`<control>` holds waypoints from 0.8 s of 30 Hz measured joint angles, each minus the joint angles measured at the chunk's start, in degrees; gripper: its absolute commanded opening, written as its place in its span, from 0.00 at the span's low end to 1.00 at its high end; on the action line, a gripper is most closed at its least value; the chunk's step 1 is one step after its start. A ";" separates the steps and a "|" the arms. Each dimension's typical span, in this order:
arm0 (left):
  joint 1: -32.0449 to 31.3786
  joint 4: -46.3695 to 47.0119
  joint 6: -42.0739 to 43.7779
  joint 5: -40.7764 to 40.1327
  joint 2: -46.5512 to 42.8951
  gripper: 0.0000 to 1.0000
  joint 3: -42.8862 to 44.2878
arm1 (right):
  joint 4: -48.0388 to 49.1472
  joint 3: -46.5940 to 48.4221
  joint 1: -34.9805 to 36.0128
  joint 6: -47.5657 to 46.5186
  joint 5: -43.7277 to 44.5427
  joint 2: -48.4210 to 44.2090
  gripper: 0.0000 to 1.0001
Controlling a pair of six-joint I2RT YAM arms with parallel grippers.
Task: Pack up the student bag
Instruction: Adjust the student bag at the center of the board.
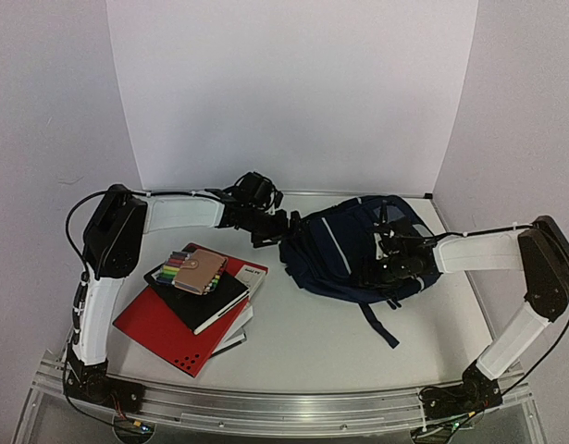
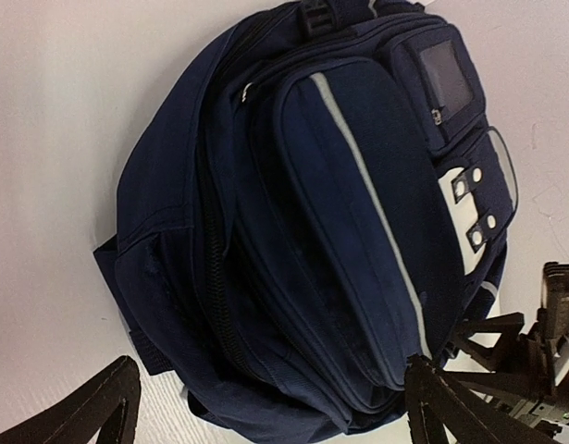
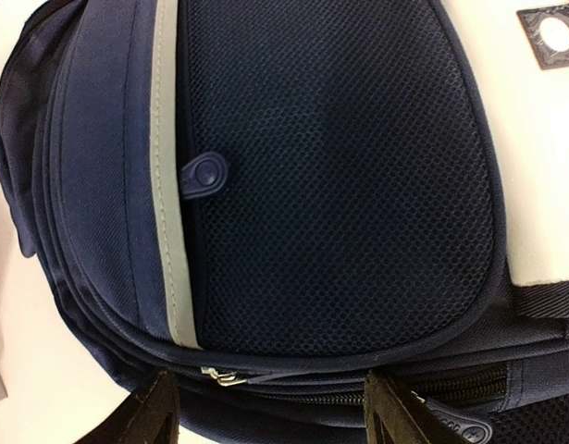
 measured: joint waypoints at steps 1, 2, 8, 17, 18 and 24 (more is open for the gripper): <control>0.00 -0.50 -0.02 0.23 0.52 0.99 0.02 | -0.01 0.02 0.00 0.01 0.41 0.00 0.66; 0.02 -0.85 -0.02 0.48 0.89 0.99 0.02 | -0.09 0.14 0.02 0.01 0.70 0.12 0.66; 0.00 -1.64 -0.27 1.12 2.67 0.89 0.67 | -0.41 2.04 0.00 -0.33 1.19 2.44 0.67; 0.00 -1.27 -1.22 2.87 4.64 0.70 1.46 | 0.84 3.73 0.00 -1.37 -0.23 5.27 0.67; 0.00 -1.11 -1.34 3.13 4.99 0.67 1.48 | 1.55 3.74 -0.01 -1.47 -0.84 5.72 0.67; 0.18 -0.45 -2.04 3.79 6.63 0.48 1.51 | 5.71 3.38 -0.59 -2.01 -6.49 6.64 0.67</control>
